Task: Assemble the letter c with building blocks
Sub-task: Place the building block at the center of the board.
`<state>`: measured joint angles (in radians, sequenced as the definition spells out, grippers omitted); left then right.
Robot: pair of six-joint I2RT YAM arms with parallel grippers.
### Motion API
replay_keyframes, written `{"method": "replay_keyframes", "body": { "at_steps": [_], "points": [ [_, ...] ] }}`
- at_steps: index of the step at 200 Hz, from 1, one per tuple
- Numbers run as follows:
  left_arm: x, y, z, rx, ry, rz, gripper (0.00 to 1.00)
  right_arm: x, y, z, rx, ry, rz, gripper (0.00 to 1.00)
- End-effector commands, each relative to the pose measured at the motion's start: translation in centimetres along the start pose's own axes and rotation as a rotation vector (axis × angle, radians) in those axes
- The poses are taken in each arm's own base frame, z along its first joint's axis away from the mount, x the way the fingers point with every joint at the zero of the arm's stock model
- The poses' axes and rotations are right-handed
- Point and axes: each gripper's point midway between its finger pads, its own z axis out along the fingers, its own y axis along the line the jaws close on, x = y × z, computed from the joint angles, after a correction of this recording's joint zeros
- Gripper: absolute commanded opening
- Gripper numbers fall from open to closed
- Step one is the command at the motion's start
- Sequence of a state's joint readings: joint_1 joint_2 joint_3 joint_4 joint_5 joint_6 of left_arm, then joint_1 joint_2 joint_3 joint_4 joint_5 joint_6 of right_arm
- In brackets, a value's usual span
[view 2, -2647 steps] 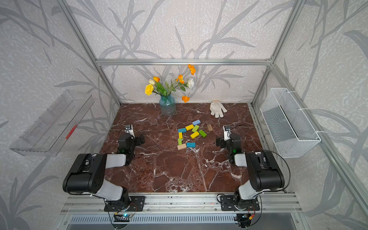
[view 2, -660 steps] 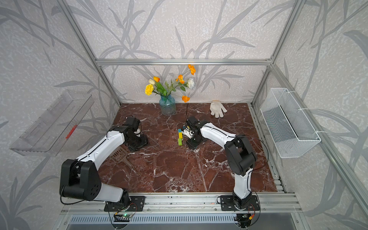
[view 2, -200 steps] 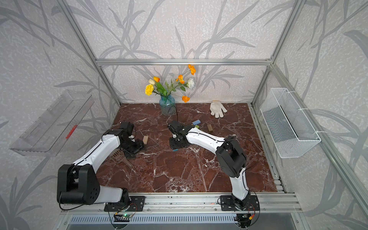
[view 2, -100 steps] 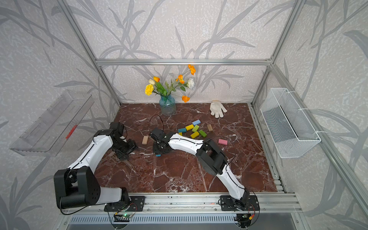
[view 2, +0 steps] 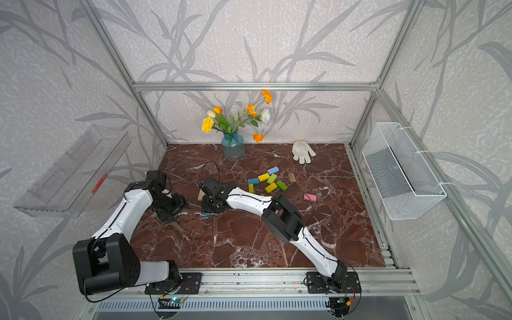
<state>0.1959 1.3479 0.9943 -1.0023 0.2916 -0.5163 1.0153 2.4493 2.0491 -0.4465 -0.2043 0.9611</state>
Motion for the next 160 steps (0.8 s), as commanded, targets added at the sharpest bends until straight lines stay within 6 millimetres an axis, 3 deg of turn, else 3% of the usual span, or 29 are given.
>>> {"method": "replay_keyframes", "body": {
  "at_steps": [1,58,96,123,160],
  "points": [
    [0.0,-0.1,-0.9,0.014,-0.009,0.014,0.74,-0.6,1.3,0.6,-0.050,-0.006,0.013,0.28],
    [-0.3,-0.1,-0.9,0.021,-0.016,0.004,0.74,-0.7,1.7,2.3,-0.093,-0.002,0.047,0.30],
    [-0.4,0.0,-0.8,0.018,-0.016,0.012,0.73,-0.8,1.8,2.6,-0.108,-0.005,0.059,0.38],
    [-0.4,0.0,-0.8,0.018,-0.018,0.018,0.73,-0.8,2.3,2.5,-0.135,-0.009,0.073,0.55],
    [-0.4,-0.1,-0.7,0.029,-0.008,0.041,0.71,-0.9,2.8,1.0,-0.146,-0.020,0.059,0.55]
  ]
}}
